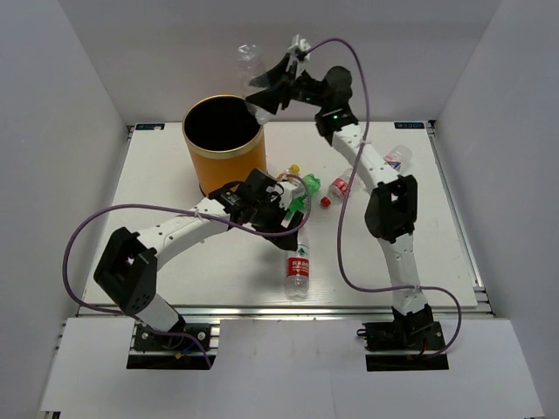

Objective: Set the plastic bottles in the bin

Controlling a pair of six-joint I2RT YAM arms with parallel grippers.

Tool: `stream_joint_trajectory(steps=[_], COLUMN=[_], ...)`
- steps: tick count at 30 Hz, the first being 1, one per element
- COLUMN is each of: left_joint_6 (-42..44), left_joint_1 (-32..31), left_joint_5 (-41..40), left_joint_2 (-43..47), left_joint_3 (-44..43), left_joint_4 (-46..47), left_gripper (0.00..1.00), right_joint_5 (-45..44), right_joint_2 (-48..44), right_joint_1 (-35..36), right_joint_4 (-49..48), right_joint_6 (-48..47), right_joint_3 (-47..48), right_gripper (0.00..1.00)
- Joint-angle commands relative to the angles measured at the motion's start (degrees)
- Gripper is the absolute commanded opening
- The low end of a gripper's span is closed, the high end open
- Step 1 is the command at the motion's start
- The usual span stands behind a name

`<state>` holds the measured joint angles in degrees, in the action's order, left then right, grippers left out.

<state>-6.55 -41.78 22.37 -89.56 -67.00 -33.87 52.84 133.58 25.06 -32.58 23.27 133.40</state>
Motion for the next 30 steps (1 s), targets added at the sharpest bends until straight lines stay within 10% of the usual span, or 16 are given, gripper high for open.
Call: stream_joint_trajectory(steps=[1,7,10,12,30], left_joint_6=[-1.36,-1.98,-2.51,-3.03,-11.11], left_joint_1=[-1.81,-3.92,-5.06,-5.68,-9.99], left_joint_5=[-1.72,-3.47,-4.09,-4.62,-9.45], left_joint_2=[1.49,0.35,-1.84,-2.72,-22.32], left_joint_3=[0.03,0.64,0.65,0.12,-8.58], left_joint_4=[0.65,-1.55,-2.26,-2.78,1.17], left_gripper=[1.0,1.0,1.0,1.0,1.0], right_joint_5=[-2.2,-3.71,-5.73,-6.7,-18.38], right_joint_2=[-1.04,0.1,0.8,0.98,-20.88], right_joint_1=[3.85,7.72,8.16,7.9,-3.68], right_joint_4=[-14.35,-15.15,-12.87,-12.25,24.99], right_joint_6=[5.48,3.98,2.31,1.52,-25.78], right_joint_3=[2.39,1.25,-2.0,-4.1,-23.16], right_gripper=[0.23,0.32,0.78,0.9,0.9])
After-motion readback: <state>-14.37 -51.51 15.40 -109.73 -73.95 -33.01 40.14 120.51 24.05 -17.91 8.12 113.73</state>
